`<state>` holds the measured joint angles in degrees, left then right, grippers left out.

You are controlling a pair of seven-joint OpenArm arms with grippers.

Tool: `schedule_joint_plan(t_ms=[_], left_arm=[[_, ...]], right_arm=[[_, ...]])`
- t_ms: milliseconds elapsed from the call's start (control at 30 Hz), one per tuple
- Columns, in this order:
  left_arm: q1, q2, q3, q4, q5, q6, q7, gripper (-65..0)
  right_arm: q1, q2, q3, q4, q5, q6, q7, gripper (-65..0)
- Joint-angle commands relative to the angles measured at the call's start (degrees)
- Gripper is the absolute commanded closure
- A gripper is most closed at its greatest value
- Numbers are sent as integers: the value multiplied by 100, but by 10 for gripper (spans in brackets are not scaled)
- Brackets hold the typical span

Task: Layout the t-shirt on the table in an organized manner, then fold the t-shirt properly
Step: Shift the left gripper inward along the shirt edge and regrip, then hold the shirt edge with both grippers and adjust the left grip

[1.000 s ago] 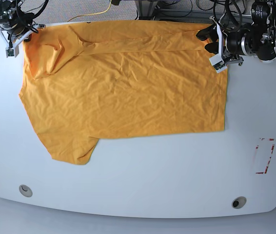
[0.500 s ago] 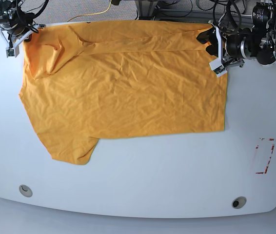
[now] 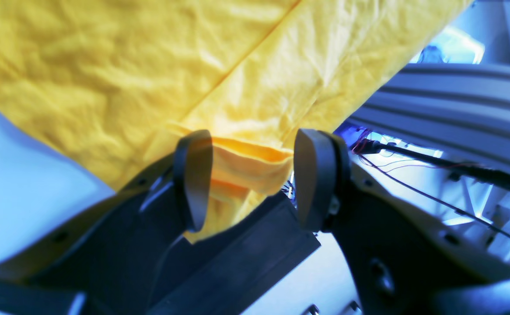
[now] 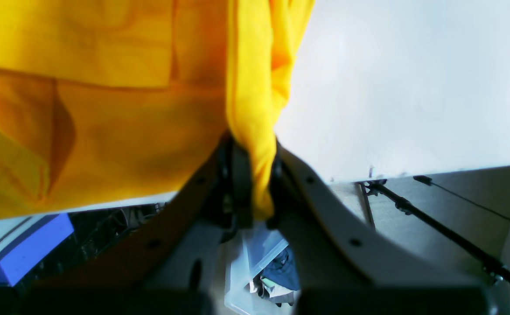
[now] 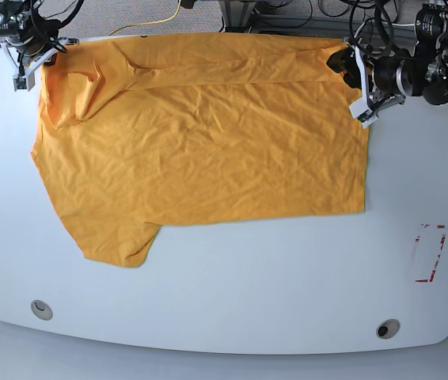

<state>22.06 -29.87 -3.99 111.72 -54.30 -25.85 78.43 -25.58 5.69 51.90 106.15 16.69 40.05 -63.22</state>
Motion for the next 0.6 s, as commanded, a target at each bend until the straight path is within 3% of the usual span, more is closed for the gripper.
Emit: schedule_joint_plan(t_ms=[0,567], left_arm=[[13,-68,-36,67,-60,66,-50,-282],[128,134,-1,67,55,646,-50,-282]], right_arm=[[-13,42,36,124,24,-5,50,-2],[-13,50,36,124,15,-5,50,-2]])
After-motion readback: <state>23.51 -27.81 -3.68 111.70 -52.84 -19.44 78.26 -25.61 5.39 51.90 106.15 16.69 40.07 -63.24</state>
